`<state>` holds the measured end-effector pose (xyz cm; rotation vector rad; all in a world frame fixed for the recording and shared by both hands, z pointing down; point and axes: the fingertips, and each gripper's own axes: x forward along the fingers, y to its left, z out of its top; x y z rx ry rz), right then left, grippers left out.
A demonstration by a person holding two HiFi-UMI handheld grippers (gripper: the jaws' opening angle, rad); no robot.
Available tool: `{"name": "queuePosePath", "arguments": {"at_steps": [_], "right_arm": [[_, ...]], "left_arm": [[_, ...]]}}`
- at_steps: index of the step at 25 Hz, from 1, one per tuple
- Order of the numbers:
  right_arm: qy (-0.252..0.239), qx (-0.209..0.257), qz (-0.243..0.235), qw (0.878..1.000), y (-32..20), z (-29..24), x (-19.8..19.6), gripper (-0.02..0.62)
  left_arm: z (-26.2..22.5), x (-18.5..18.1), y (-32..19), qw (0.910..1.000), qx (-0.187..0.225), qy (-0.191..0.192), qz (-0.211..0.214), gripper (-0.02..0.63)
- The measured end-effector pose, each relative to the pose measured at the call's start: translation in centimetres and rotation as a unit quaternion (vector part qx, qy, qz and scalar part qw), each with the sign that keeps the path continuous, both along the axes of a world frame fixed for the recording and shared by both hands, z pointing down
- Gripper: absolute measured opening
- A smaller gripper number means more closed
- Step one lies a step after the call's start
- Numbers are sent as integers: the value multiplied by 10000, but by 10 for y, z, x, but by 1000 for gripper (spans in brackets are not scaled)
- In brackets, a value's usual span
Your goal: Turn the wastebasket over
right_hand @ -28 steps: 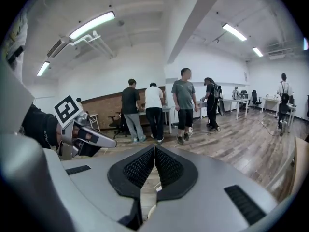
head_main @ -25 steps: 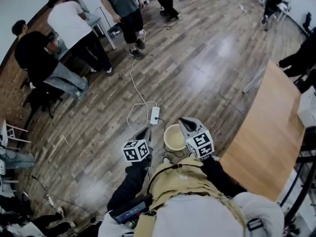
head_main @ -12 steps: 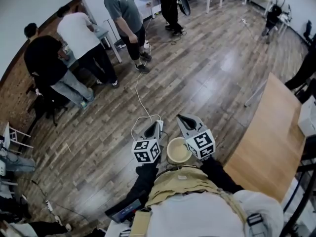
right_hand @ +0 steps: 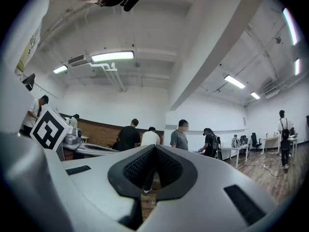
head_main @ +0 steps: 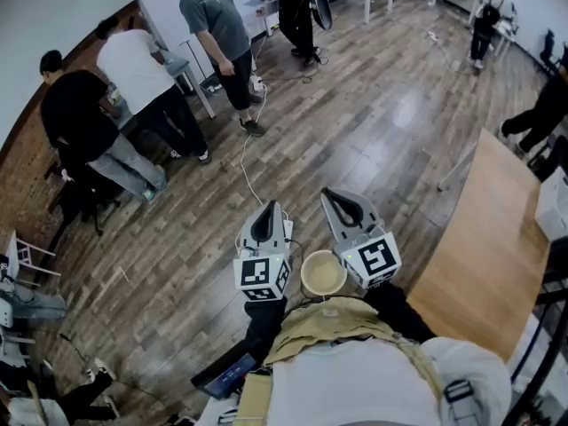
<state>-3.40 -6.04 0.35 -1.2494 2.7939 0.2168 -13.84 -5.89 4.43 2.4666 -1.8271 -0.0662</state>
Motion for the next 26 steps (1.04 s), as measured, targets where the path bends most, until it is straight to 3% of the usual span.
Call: {"name": "queuePosePath", "arguments": {"at_steps": [26], "right_arm": [[-71, -124, 6, 9999, -13, 0, 14, 21]], "left_arm": [[3, 27, -13, 9997, -138, -171, 100, 3]]}}
